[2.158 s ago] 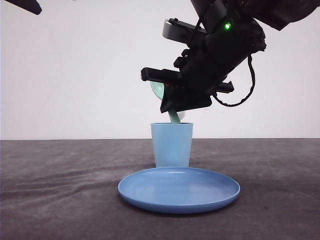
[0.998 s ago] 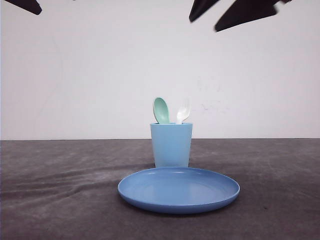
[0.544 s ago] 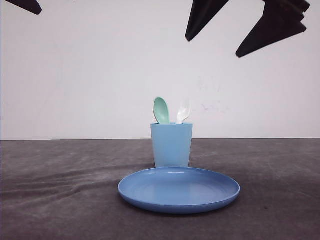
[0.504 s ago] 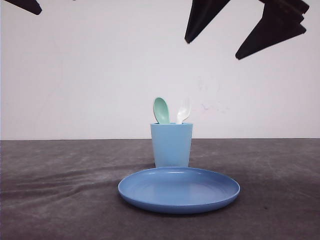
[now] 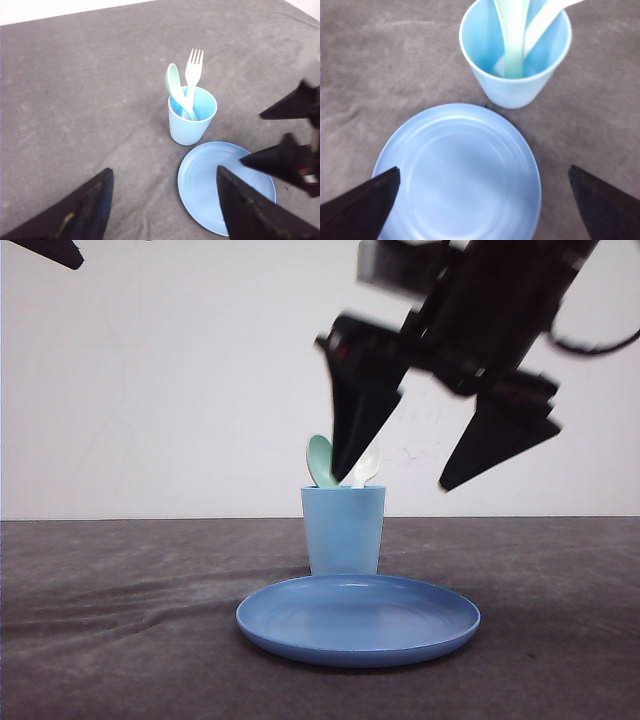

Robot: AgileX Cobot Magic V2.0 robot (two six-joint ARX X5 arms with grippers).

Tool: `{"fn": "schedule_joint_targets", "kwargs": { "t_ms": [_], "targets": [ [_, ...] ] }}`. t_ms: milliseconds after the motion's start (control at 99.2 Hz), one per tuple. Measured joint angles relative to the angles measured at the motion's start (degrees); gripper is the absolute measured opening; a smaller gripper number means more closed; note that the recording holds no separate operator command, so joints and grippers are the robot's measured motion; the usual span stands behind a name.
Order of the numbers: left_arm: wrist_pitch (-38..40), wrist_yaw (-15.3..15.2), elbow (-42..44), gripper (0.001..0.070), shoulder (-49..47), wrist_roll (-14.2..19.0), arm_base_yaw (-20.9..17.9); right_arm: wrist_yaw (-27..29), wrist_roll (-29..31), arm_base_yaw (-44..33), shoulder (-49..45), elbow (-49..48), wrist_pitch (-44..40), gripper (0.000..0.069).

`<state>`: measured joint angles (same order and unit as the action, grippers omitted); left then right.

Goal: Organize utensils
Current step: 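Lower the right gripper around the blue cup and close on it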

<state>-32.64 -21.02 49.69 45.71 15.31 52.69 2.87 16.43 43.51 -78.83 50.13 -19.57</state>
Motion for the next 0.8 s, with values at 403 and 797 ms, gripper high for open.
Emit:
{"fn": "schedule_joint_targets", "kwargs": {
  "t_ms": [403,797],
  "targets": [
    [0.0,0.0,0.0,0.0395,0.0,0.0,0.0,1.4,1.9,-1.3,-9.7,0.0,12.0,0.0680],
    [0.0,0.0,0.0,0.0395,0.0,0.0,0.0,-1.3,3.6,-3.0,-13.9,0.5,17.7,0.0680]
  ]
}}
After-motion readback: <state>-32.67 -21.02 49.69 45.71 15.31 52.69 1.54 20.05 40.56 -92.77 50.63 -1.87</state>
